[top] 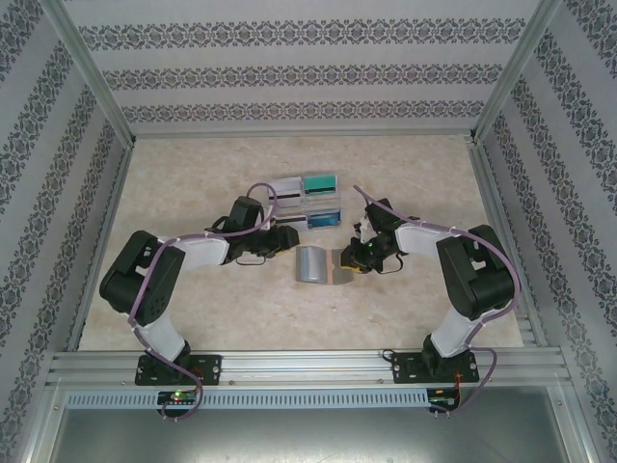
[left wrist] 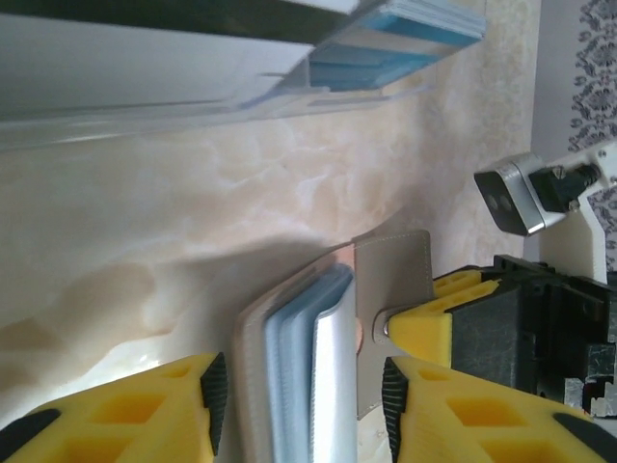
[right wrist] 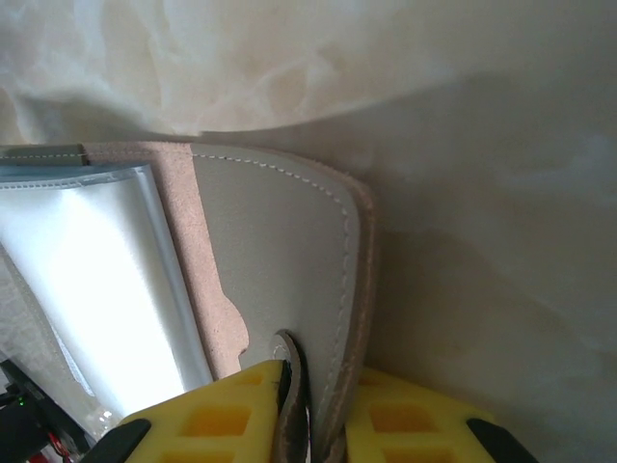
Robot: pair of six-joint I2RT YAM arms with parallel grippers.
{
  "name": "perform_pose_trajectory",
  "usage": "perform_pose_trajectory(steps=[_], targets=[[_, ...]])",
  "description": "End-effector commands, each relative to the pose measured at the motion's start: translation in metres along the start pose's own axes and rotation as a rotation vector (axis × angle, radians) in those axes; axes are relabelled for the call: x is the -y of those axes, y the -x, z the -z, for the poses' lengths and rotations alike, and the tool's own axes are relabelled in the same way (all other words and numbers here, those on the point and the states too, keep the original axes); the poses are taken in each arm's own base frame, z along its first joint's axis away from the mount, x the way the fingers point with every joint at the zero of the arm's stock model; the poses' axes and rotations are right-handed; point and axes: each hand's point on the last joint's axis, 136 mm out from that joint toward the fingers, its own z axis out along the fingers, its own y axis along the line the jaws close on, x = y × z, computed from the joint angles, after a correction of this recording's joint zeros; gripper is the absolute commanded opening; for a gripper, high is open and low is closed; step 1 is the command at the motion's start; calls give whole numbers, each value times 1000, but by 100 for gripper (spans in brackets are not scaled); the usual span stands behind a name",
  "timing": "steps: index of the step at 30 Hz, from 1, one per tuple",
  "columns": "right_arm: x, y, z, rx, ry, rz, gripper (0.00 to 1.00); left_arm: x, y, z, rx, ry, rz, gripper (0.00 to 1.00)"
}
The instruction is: Put the credit cards into the card holder
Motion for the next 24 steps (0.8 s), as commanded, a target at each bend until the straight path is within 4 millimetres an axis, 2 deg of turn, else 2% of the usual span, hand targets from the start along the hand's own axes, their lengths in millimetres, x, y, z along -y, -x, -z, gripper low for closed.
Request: perform_pose_trajectory(steps=[1, 4, 8, 11, 18, 24], targets=[[17, 0, -8, -3, -23, -43, 20, 9, -3, -10, -24, -56, 3, 48], [19, -1, -8, 0, -21, -48, 20, -1, -8, -9, -32, -7, 3, 48], [22, -1, -8, -1, -19, -56, 20, -4, -12, -11, -51, -8, 12, 47], [21, 0, -8, 0, -11, -57, 20, -15, -17, -7, -57, 43, 15, 49], [22, 0, -9, -1, -6, -60, 20, -27, -22, -3, -49, 89, 35, 50], [21, 1, -10, 3, -2, -59, 20, -12, -31, -13, -82, 100, -11, 51]])
